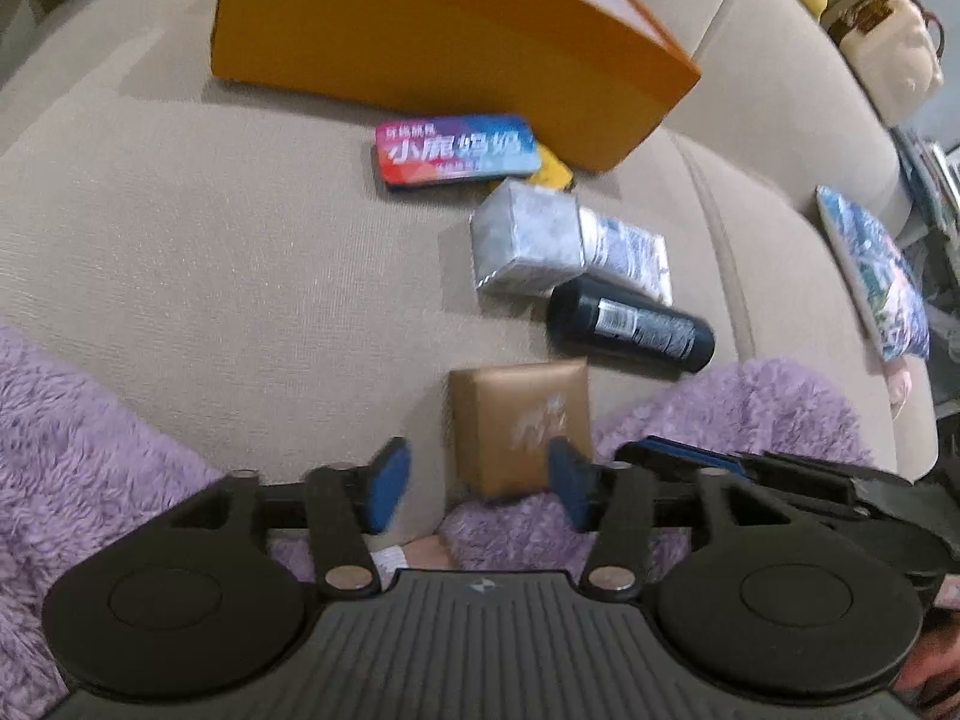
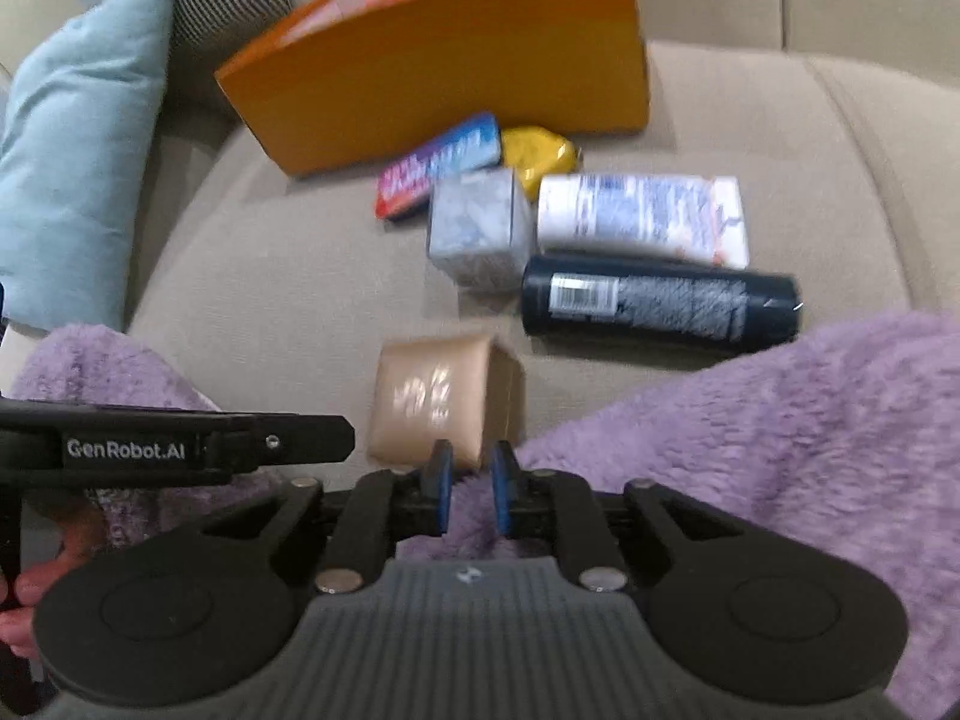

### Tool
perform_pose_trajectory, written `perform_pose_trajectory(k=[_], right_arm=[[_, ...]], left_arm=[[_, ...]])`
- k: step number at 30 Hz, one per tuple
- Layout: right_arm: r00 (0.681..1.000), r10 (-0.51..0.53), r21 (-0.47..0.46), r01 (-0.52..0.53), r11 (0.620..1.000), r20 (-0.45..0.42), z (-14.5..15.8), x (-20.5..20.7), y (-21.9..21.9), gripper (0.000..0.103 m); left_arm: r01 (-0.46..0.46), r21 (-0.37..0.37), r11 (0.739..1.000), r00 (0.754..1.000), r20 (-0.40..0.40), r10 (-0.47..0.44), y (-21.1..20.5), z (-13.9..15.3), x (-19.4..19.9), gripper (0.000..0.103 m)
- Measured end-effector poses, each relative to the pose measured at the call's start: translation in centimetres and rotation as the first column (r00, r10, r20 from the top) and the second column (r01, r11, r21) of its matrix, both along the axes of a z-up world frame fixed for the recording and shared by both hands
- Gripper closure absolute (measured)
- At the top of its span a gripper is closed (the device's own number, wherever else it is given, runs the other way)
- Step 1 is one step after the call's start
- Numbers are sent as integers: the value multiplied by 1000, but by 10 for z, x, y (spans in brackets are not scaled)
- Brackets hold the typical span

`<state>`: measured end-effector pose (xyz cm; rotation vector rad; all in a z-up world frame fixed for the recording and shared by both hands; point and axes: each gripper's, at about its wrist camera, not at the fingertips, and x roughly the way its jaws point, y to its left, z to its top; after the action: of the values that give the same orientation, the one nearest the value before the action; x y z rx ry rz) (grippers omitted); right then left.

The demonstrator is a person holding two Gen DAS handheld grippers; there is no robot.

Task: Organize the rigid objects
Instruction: 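Grasp the brown square box with the left tool while the right tool grasps the clear cube box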

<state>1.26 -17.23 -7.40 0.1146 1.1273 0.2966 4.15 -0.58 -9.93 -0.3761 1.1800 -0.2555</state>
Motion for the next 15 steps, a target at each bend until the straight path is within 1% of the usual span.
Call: perform_pose_trajectory(k=[2, 4, 6, 7, 8, 10, 12, 15], right_arm=[[997, -50, -67, 55, 996, 64, 8, -7, -4, 83], [992, -94, -95, 102, 990, 88, 8, -6, -9, 83], [985, -140, -76, 148, 986, 105, 7, -4, -17, 83], [981, -154, -70, 162, 984, 114, 5, -2, -19, 83], [979, -168, -60, 175, 983, 113, 4, -1, -22, 83], [976, -188, -45, 194, 980, 106, 0, 3, -26, 80], [973, -204, -41, 210, 977, 108, -1, 6, -28, 80], [963, -246, 5, 247, 969, 110, -3, 9, -36, 81]], left_arm=[[2, 6, 1000, 1000, 10, -2, -6, -1, 0, 30], [8, 21, 1000, 1000, 9, -8, -16, -4, 0, 26], [18, 41, 999, 1000, 0, -18, -29, -9, -1, 22], [6, 48, 999, 1000, -9, -6, -34, -10, 0, 22], [-12, 44, 999, 1000, -20, 13, -38, -12, 2, 22], [-69, 35, 997, 996, -49, 70, -43, -17, 8, 21], [-115, 69, 991, 991, -55, 118, -48, -17, 13, 21], [-129, 107, 986, 990, -48, 135, -56, -18, 22, 21]])
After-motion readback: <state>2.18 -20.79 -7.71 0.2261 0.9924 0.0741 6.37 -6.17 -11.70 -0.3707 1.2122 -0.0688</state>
